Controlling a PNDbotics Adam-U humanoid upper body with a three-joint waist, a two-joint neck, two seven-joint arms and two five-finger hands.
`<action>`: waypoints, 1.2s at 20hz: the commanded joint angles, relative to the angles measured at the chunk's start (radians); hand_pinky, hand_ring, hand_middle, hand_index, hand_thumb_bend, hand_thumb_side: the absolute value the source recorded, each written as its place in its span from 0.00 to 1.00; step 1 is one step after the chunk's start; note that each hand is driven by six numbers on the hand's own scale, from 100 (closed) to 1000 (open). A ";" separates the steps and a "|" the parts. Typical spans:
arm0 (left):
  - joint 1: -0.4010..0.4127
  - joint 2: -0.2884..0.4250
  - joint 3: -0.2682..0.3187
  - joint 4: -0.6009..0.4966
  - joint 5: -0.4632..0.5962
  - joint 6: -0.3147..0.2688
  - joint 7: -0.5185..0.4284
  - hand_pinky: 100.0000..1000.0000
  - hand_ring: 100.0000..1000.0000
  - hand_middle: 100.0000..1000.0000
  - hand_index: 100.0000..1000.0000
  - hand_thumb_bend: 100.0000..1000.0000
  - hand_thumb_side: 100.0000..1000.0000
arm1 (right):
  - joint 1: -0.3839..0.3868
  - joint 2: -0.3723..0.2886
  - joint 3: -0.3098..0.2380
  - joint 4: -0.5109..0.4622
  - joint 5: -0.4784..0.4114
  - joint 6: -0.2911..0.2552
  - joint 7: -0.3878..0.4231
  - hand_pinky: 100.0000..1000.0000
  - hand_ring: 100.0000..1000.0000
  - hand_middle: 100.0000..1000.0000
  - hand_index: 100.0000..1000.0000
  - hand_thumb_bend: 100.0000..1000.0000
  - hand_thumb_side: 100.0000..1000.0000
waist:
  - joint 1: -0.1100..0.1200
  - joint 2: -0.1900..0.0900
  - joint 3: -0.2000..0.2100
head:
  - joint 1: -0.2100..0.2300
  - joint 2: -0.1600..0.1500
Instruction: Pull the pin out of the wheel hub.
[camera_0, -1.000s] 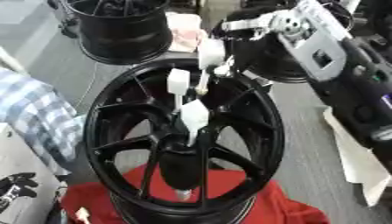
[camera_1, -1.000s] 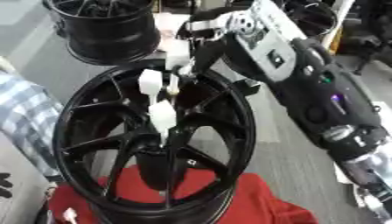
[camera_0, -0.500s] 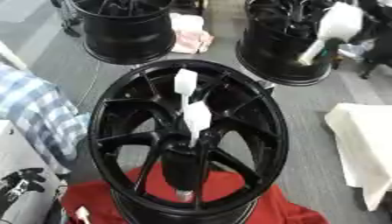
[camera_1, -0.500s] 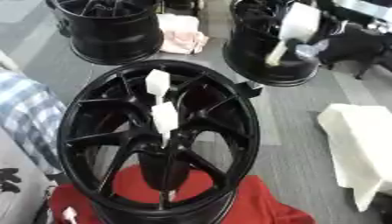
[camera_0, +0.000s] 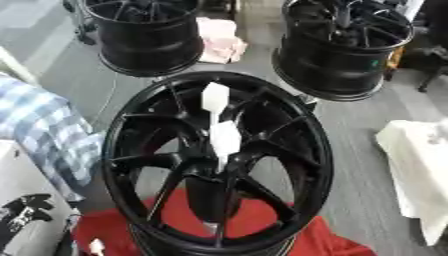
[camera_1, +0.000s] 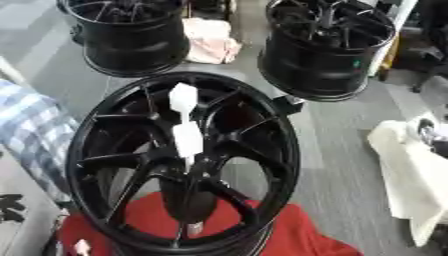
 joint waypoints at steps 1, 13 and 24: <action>-0.012 0.031 0.006 -0.015 0.005 -0.005 0.004 0.75 0.53 0.56 0.78 0.00 0.66 | -0.011 0.029 0.017 0.012 -0.043 -0.053 -0.111 0.71 0.73 0.73 0.87 0.02 0.49 | 0.003 -0.006 0.001 | 0.003 -0.010; -0.022 0.022 0.000 -0.010 0.010 -0.010 -0.003 0.75 0.53 0.56 0.78 0.00 0.65 | -0.092 0.214 0.235 0.036 -0.060 -0.258 -0.174 0.66 0.60 0.61 0.81 0.00 0.36 | 0.017 0.004 0.004 | -0.012 -0.016; -0.019 0.021 -0.002 0.001 0.012 -0.025 0.005 0.75 0.53 0.56 0.77 0.00 0.65 | -0.085 0.221 0.242 0.124 -0.095 -0.326 -0.234 0.65 0.59 0.60 0.79 0.00 0.47 | 0.028 0.010 -0.001 | -0.022 -0.020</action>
